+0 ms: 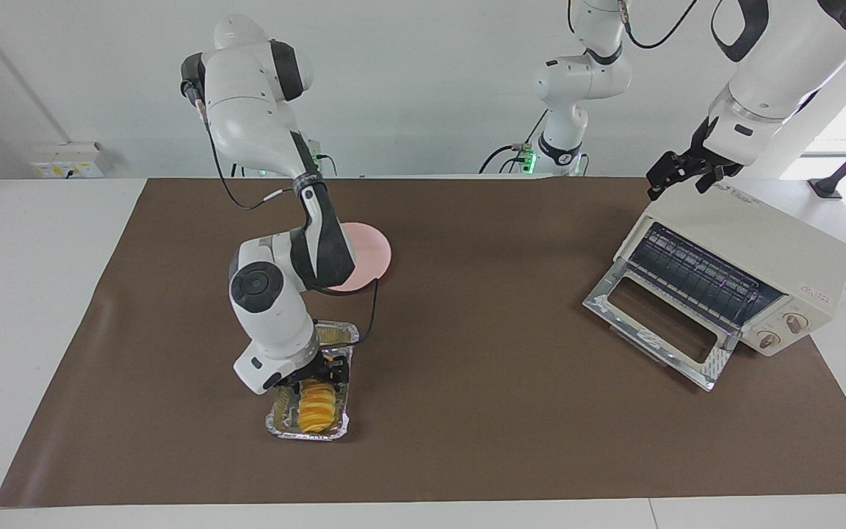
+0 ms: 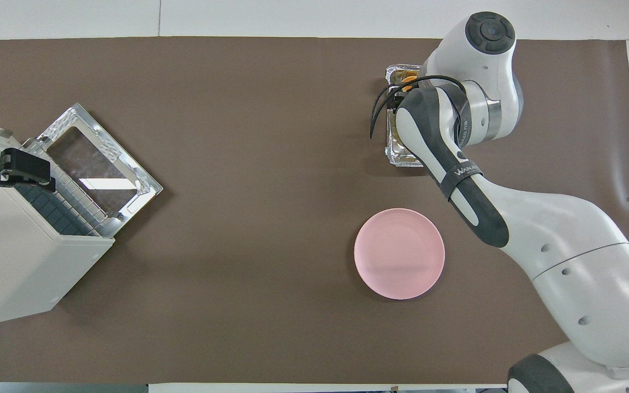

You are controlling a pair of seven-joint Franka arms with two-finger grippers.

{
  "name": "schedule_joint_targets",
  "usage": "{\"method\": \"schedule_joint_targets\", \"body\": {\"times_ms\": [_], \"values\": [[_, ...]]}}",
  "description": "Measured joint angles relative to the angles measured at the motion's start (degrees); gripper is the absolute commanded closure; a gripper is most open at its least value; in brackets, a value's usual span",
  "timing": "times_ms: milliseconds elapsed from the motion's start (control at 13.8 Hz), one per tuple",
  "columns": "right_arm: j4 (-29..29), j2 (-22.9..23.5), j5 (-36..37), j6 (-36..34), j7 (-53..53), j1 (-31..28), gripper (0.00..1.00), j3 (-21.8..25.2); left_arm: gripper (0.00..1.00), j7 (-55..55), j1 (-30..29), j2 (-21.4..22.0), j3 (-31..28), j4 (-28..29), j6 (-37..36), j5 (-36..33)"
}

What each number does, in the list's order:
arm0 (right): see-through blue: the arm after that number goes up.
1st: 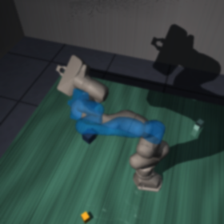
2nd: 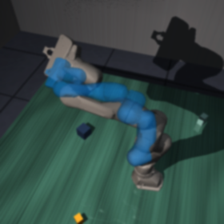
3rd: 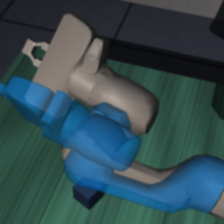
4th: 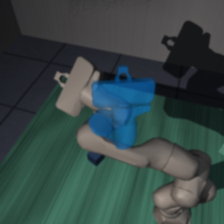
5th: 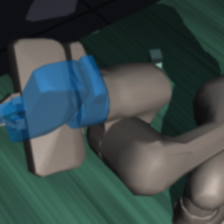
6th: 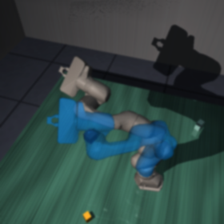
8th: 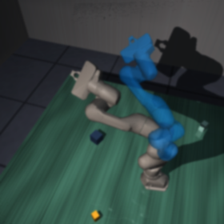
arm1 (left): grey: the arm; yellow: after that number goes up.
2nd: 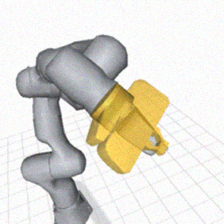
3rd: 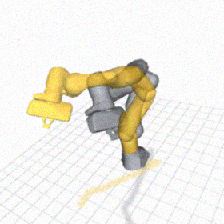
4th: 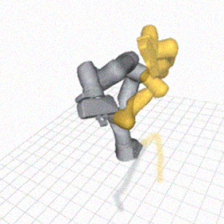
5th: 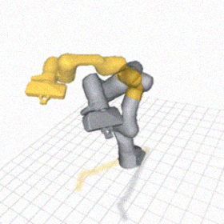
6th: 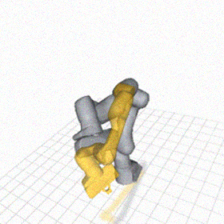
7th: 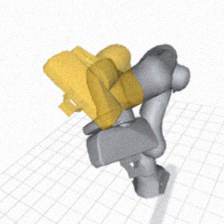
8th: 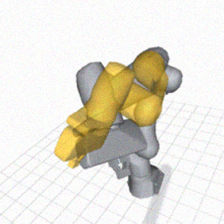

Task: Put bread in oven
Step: 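Lower the bread roll into the foil tray and open the right gripper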

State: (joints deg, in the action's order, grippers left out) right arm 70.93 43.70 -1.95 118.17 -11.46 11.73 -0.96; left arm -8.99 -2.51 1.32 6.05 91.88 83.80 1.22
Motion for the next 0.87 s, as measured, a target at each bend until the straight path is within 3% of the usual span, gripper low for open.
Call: {"method": "schedule_joint_targets", "body": {"times_ms": [870], "values": [[0.0,-4.5,-0.3,-5.5,1.0,-3.6,0.0,0.1,0.0,0.0,0.0,0.0,0.0,0.0,0.0,0.0]]}}
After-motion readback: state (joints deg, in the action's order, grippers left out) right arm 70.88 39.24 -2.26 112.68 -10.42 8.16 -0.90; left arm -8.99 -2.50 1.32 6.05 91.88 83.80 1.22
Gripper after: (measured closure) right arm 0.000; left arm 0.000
